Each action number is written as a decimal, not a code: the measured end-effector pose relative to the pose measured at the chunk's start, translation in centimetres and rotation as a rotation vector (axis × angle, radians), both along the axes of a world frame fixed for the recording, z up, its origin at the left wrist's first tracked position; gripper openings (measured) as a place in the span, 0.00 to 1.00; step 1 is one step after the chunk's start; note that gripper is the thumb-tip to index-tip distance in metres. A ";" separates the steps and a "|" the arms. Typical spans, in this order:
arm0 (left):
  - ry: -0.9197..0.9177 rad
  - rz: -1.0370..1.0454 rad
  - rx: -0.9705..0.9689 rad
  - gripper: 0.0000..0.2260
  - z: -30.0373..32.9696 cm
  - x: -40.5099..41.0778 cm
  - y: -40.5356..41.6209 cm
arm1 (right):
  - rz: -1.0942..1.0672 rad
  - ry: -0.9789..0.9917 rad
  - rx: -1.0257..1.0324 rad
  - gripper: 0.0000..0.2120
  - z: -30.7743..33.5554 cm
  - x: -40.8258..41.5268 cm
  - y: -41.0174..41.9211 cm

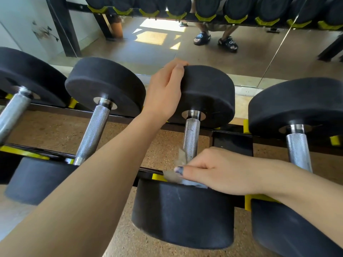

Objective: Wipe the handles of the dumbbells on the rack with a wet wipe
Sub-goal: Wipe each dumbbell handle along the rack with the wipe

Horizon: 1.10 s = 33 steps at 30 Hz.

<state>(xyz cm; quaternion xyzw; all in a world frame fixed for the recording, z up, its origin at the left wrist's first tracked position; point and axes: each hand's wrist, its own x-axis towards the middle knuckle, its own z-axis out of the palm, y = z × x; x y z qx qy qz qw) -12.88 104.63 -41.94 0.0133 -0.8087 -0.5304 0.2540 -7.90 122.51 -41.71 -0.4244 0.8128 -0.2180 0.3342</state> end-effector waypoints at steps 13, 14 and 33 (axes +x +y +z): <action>-0.010 0.012 -0.008 0.18 -0.2 0.0 -0.1 | -0.104 -0.421 0.082 0.09 -0.5 -1.9 1.2; -0.012 0.014 -0.013 0.18 -0.2 0.0 0.0 | -0.111 -0.417 0.076 0.10 -0.5 -1.9 1.2; -0.026 0.036 -0.019 0.18 0.0 -0.1 0.1 | -0.322 -1.043 -0.070 0.19 -1.5 -2.3 1.6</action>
